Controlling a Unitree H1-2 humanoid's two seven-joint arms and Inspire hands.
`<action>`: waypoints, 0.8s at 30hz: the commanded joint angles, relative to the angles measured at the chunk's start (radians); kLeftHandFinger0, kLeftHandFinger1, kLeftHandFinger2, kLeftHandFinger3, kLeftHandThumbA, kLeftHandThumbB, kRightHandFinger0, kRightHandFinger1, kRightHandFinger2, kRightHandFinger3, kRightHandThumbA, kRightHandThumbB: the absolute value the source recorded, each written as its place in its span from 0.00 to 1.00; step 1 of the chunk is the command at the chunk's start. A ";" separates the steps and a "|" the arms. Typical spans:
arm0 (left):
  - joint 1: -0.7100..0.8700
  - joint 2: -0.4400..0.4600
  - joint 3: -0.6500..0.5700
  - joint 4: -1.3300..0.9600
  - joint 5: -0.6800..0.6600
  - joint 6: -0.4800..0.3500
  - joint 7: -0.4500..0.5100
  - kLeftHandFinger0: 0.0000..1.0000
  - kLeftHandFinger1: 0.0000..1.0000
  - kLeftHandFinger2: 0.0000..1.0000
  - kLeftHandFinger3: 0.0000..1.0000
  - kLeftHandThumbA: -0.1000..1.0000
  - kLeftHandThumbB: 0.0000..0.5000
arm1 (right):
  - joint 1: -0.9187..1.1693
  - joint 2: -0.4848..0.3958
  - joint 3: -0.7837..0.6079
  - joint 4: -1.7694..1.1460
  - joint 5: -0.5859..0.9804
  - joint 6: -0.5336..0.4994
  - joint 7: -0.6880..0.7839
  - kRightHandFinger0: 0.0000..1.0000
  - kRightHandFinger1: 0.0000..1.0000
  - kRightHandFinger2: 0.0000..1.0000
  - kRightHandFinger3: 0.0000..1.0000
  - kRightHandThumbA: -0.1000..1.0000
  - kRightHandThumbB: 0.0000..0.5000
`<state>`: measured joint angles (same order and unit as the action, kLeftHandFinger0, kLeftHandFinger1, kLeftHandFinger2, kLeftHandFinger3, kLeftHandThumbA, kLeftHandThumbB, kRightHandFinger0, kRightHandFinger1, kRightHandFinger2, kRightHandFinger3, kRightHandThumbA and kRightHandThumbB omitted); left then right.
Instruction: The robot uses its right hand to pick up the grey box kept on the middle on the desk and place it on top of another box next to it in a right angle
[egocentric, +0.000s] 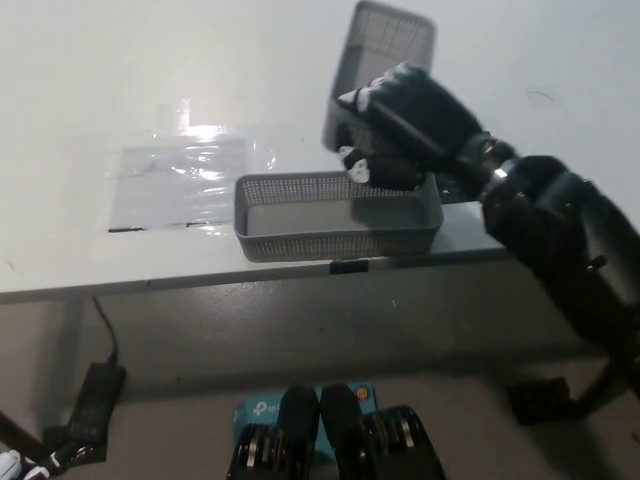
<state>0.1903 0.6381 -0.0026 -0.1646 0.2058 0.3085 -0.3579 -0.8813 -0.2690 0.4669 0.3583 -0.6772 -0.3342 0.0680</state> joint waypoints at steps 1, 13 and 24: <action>-0.002 0.020 0.001 -0.001 0.006 0.010 -0.006 0.00 0.17 0.13 0.03 1.00 0.56 | -0.017 0.022 -0.014 0.001 0.063 -0.028 0.045 0.00 0.00 0.31 0.19 0.00 0.55; -0.008 0.013 -0.004 0.008 -0.007 -0.023 -0.006 0.00 0.17 0.16 0.07 1.00 0.69 | -0.011 0.071 0.022 0.110 0.035 -0.126 0.023 0.00 0.00 0.26 0.22 0.00 0.54; -0.005 0.011 -0.004 0.006 -0.009 -0.037 -0.005 0.02 0.17 0.17 0.01 1.00 0.68 | 0.043 0.037 0.069 0.120 0.054 -0.136 0.000 0.00 0.00 0.24 0.23 0.00 0.53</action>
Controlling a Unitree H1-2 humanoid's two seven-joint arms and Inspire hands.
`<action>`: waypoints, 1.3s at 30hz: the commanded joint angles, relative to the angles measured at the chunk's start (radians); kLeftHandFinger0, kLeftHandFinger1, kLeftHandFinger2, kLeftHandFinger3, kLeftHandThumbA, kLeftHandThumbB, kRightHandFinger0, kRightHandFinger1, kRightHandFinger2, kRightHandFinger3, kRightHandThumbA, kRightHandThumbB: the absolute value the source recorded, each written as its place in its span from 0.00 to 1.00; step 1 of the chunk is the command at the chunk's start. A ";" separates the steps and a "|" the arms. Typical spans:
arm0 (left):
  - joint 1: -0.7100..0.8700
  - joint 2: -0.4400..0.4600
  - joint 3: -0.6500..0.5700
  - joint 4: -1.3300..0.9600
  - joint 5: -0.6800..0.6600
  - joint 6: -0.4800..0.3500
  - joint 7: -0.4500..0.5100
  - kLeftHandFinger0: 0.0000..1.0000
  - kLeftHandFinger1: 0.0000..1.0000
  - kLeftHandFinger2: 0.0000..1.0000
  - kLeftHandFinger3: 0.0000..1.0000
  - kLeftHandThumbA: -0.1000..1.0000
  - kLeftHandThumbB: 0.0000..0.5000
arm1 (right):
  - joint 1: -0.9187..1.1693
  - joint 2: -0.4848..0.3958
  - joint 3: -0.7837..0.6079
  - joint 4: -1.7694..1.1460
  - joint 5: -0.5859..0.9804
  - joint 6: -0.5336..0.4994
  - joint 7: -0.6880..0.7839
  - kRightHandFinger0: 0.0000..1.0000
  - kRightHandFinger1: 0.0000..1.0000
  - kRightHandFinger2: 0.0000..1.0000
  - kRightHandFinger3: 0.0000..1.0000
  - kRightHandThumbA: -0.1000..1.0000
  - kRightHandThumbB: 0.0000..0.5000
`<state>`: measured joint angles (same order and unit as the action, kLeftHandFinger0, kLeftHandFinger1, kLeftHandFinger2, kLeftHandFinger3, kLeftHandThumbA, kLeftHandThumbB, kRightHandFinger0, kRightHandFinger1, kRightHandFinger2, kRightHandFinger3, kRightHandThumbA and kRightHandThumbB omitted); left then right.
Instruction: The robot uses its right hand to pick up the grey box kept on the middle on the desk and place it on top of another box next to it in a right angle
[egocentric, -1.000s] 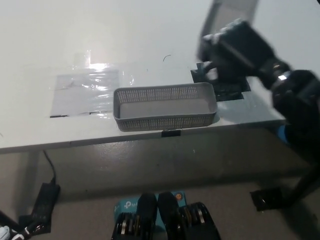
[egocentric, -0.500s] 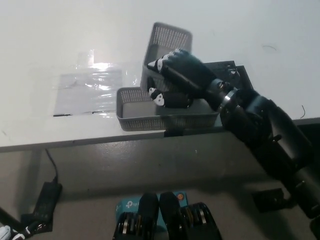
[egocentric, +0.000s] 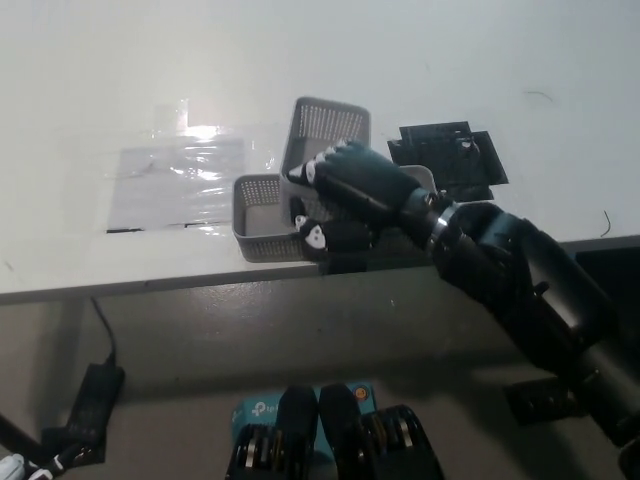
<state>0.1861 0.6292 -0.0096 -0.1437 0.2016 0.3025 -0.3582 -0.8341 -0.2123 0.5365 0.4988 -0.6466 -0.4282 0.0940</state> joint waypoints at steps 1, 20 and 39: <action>0.000 0.020 0.003 -0.019 -0.002 -0.025 -0.005 0.05 0.17 0.17 0.01 1.00 0.70 | 0.005 -0.021 0.000 -0.027 0.022 -0.042 -0.025 0.00 0.00 0.25 0.24 0.00 0.55; 0.001 0.029 -0.002 -0.027 0.014 -0.017 -0.007 0.00 0.20 0.21 0.05 1.00 0.69 | 0.028 -0.055 0.084 -0.021 -0.036 -0.042 -0.024 0.01 0.26 0.67 0.52 0.00 0.00; 0.027 0.016 -0.008 -0.037 0.021 0.010 -0.006 0.10 0.19 0.18 0.06 1.00 0.59 | 0.028 -0.104 0.072 -0.168 -0.225 0.099 0.080 1.00 1.00 1.00 1.00 0.53 0.41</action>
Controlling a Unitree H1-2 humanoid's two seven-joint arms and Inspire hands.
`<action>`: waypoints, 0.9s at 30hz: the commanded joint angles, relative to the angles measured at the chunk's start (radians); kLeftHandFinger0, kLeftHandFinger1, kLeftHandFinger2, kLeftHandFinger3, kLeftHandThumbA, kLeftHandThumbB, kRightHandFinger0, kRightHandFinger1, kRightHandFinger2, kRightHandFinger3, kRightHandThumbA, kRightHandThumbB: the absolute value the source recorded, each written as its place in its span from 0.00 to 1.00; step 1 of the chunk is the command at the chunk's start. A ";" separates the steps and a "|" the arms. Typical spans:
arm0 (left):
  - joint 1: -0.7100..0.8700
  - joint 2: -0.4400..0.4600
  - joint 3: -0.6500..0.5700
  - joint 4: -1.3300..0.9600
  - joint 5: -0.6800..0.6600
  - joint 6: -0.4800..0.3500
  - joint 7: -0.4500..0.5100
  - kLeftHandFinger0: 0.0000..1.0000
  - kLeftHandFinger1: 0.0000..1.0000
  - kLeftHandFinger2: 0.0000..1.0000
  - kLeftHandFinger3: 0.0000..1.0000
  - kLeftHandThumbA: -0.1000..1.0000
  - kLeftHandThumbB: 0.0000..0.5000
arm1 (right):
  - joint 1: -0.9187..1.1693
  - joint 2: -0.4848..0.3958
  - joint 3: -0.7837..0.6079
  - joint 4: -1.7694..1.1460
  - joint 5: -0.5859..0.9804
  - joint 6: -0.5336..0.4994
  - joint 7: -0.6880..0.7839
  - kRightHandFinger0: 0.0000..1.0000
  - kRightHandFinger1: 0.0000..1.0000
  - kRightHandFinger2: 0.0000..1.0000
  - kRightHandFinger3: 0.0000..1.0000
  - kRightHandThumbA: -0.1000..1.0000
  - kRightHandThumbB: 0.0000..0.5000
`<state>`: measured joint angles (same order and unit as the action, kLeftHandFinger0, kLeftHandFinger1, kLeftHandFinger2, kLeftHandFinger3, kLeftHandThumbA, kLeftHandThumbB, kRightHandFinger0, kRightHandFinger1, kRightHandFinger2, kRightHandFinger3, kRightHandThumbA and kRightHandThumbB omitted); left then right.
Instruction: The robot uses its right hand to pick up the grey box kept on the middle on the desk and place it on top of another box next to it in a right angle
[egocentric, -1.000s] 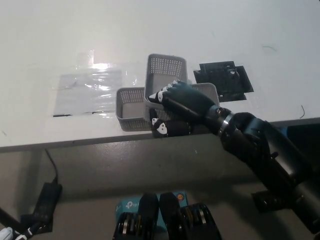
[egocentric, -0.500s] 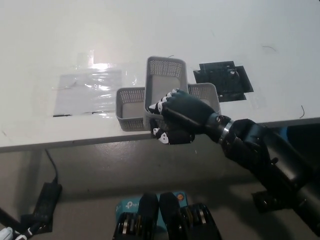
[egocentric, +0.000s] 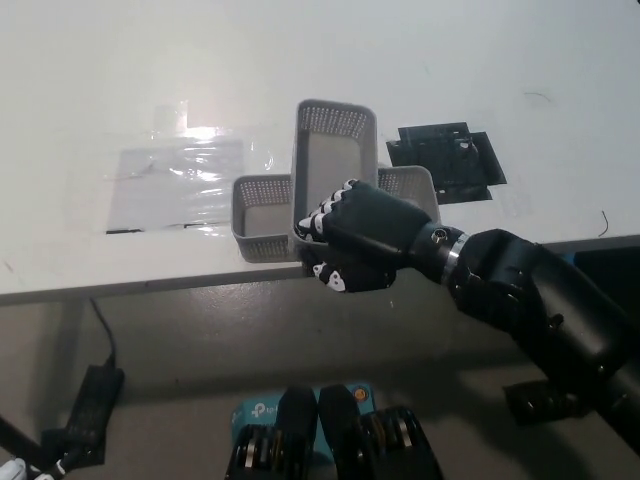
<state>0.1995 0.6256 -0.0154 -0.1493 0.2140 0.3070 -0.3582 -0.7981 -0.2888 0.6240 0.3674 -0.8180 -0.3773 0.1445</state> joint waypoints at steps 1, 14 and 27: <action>0.014 0.017 -0.001 -0.024 -0.003 0.007 -0.011 0.08 0.17 0.15 0.02 1.00 0.55 | -0.009 -0.033 -0.023 -0.052 -0.047 0.042 0.030 1.00 1.00 1.00 1.00 0.54 0.42; 0.027 0.010 -0.003 -0.032 0.000 0.000 -0.006 0.02 0.19 0.19 0.04 1.00 0.55 | -0.056 -0.078 -0.081 -0.161 -0.005 0.050 0.159 0.99 1.00 1.00 1.00 0.64 0.49; 0.025 0.013 -0.011 -0.026 0.012 0.000 -0.004 0.00 0.19 0.18 0.05 1.00 0.54 | -0.069 -0.108 -0.141 -0.232 0.038 0.029 0.227 0.92 1.00 1.00 1.00 0.58 0.48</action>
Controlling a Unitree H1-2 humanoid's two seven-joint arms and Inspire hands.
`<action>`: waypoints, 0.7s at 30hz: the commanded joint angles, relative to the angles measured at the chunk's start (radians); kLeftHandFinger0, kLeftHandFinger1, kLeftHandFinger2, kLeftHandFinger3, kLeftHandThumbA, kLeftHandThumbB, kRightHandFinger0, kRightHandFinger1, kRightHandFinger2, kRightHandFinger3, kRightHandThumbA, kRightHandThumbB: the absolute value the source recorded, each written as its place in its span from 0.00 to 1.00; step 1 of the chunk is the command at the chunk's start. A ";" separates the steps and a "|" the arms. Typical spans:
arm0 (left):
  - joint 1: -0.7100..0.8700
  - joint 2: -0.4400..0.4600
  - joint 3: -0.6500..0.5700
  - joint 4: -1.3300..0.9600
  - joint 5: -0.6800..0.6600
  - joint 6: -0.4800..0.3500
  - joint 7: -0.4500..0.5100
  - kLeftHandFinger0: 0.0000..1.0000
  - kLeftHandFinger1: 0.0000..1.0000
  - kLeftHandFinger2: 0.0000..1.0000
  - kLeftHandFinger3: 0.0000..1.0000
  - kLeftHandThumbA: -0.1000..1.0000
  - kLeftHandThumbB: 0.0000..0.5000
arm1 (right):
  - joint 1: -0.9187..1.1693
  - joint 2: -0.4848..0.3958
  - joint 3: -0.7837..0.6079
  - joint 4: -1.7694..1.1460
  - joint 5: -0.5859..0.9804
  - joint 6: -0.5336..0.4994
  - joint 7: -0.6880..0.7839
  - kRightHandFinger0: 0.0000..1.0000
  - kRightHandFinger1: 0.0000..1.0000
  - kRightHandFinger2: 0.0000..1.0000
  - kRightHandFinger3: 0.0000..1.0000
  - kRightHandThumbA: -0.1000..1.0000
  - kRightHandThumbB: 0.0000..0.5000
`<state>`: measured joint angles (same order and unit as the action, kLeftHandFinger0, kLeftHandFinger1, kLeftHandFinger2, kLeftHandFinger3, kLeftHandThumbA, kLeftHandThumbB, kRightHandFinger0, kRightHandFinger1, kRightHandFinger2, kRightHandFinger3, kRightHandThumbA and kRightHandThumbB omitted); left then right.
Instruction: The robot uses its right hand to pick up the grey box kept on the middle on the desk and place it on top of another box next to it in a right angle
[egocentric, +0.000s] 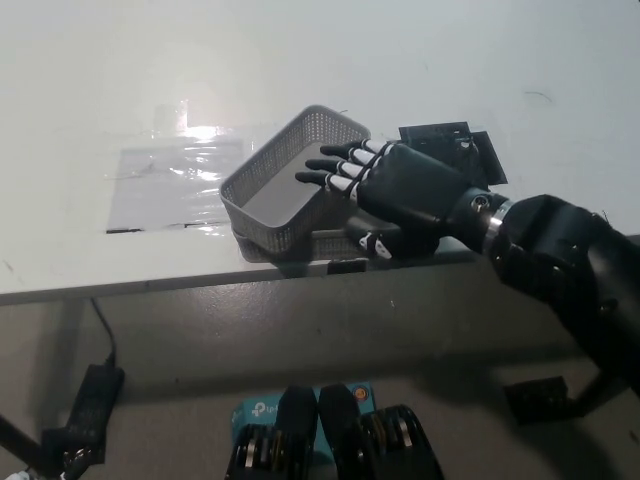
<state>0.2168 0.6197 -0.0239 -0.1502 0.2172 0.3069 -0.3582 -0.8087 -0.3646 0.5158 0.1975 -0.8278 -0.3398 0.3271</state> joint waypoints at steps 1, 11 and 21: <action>0.008 0.017 -0.001 -0.028 0.007 0.004 -0.005 0.00 0.18 0.18 0.04 1.00 0.51 | -0.058 -0.043 -0.041 -0.092 0.061 -0.001 0.068 0.92 1.00 1.00 1.00 0.57 0.47; -0.005 0.021 0.003 -0.014 0.008 0.015 -0.006 0.07 0.19 0.18 0.05 1.00 0.54 | -0.057 -0.130 -0.230 -0.345 0.257 0.099 0.164 0.95 1.00 1.00 1.00 0.48 0.50; -0.016 0.007 -0.005 0.008 -0.007 -0.002 -0.011 0.00 0.19 0.16 0.03 1.00 0.56 | 0.307 -0.015 -0.452 -0.582 0.339 0.328 0.079 0.71 0.80 0.79 0.98 0.36 0.31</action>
<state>0.2041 0.6185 -0.0268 -0.1402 0.2213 0.3091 -0.3584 -0.5794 -0.4247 0.1186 -0.3364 -0.5582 -0.1273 0.4616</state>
